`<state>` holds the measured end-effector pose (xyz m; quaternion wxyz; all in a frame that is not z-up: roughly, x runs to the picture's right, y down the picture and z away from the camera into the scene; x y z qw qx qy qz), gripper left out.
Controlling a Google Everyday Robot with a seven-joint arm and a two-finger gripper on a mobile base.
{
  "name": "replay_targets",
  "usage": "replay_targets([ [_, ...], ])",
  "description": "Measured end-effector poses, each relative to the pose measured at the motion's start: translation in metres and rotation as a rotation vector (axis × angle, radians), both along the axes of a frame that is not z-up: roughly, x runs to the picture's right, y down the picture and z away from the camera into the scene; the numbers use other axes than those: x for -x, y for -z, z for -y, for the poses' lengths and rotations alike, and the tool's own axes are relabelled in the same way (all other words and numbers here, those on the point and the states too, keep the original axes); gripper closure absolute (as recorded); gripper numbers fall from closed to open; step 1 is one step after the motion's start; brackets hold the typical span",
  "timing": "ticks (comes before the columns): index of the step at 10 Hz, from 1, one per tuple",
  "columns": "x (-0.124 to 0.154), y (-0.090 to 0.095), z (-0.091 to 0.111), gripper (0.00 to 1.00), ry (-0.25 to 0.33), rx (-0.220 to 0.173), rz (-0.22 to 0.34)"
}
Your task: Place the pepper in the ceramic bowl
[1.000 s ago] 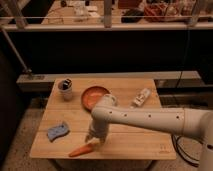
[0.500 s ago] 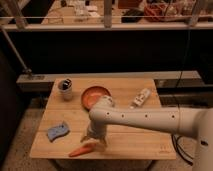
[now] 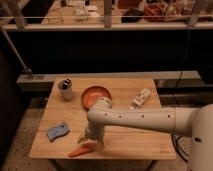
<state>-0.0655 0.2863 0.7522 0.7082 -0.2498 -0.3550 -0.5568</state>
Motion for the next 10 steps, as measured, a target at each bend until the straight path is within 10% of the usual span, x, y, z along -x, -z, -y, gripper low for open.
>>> replay_targets([
  [10,0.002,0.009,0.002,0.98,0.011,-0.012,0.008],
])
